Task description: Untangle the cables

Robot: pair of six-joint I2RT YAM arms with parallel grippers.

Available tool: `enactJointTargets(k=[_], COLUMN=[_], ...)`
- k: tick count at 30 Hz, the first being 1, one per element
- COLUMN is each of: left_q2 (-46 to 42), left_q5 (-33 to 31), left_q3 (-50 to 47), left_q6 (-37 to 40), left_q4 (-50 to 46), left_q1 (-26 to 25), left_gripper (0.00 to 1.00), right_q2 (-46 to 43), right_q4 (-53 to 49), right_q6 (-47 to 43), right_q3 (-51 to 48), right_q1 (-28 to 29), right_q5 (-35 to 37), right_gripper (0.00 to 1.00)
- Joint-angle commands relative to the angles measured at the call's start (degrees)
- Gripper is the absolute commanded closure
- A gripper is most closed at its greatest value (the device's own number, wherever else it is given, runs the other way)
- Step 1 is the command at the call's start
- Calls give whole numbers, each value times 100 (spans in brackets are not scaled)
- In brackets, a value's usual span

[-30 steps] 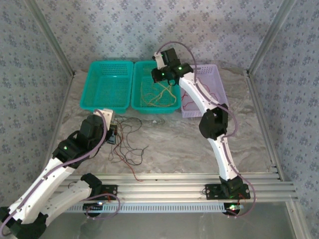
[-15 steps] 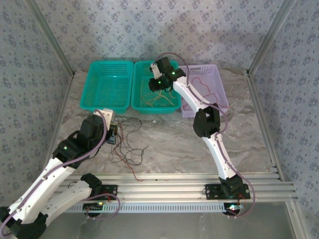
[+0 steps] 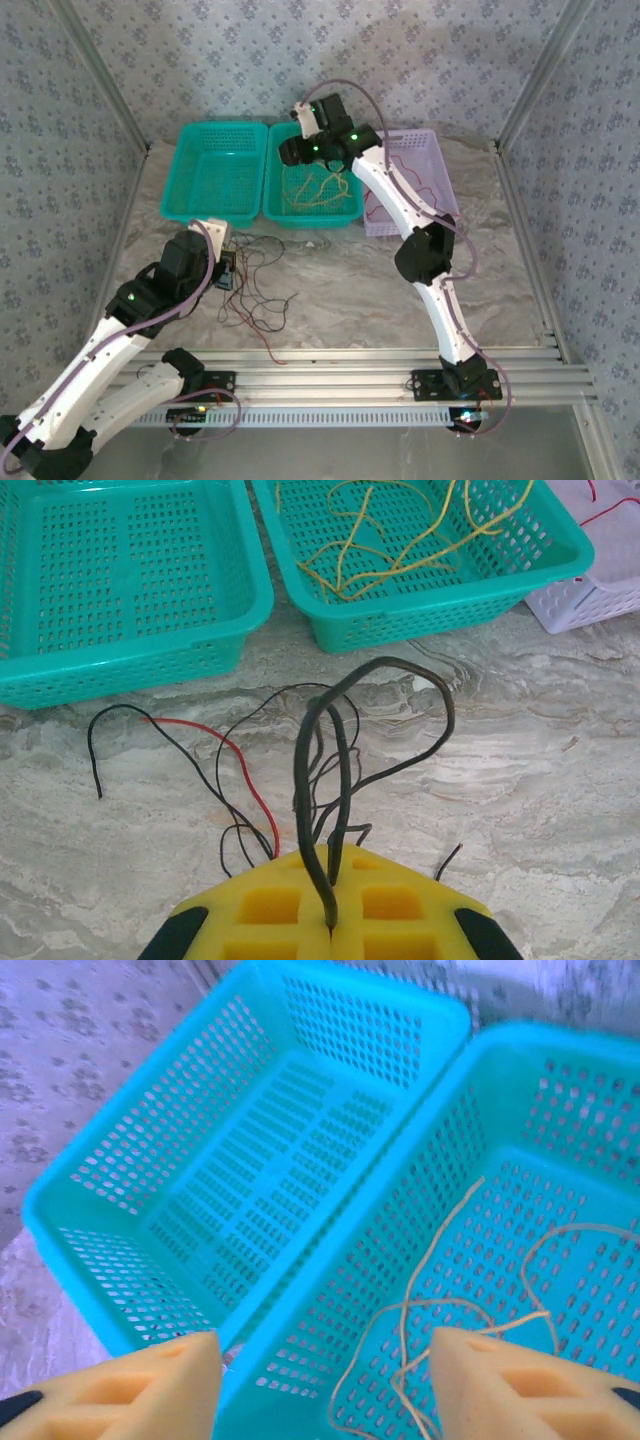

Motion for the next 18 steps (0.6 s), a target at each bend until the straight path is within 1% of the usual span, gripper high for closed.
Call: enactJointTargets(k=[1,5,10,12,16,18], left_q2=[29,34,47,59,106,113], left_q5=[96,111,104,107,118,114], left_q3=[-42,-43,-42,-42,-42,-42], left_q6=[74,70,74,74,83,92], left_q4=[23,23,31,25,18,29], left_q1=[33,33,32,31,33,30], left_gripper=[100,100,100,100,100,100], right_q2=[-309,-338,-207,-154,-68,8], right_q4=[36,175,180,132,-123,-229], right_q6=[-113,24,35,-123,-738,-799], right_q3=[156,-9,-47,-33,-21,-31], right_q1=[-58,-150,-160,-118,44,48], right_q5=[-27,-376,-582,-368,515,713], right_gripper=[36,29,26,25,20,17])
